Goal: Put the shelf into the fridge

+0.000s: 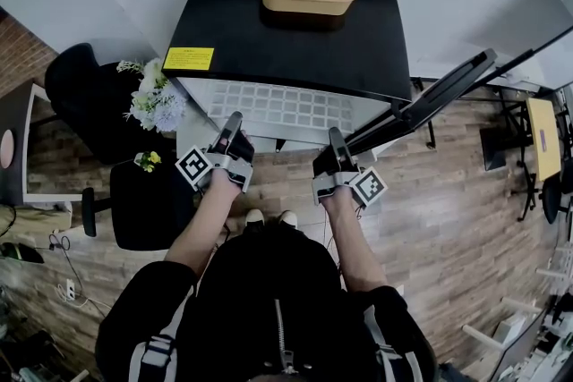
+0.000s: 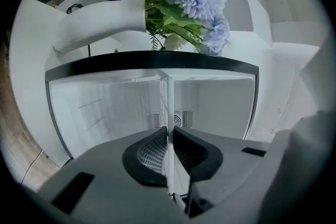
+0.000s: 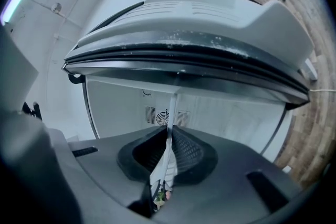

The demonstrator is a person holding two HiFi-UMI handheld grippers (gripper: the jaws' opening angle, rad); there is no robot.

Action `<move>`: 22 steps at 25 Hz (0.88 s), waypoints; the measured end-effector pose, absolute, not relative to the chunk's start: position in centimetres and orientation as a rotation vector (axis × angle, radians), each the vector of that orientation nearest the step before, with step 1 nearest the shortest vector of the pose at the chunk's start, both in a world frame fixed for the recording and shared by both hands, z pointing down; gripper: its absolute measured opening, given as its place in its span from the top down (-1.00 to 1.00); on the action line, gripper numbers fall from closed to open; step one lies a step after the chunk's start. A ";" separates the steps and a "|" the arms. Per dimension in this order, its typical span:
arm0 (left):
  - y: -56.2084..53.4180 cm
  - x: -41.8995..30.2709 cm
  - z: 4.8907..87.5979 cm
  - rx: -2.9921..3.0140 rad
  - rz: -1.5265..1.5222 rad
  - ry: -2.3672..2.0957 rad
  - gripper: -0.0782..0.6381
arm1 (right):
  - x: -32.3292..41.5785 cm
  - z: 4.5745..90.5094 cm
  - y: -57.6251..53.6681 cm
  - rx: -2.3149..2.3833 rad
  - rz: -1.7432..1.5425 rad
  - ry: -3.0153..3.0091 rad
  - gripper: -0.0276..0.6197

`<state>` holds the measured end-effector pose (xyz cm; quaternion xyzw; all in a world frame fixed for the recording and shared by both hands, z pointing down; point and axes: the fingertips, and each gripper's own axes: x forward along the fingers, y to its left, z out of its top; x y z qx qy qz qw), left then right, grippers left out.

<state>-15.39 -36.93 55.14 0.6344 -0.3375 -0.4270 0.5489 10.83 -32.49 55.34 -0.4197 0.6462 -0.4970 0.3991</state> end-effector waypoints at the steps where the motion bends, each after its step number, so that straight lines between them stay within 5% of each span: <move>1: -37.1 -15.3 55.1 1.498 -1.014 -0.798 0.66 | 10.9 55.3 -32.7 -1.063 -1.255 1.636 0.81; 22: -40.1 -14.9 55.1 1.484 -1.040 -0.798 0.66 | 11.3 55.5 -35.7 -1.099 -1.242 1.613 0.81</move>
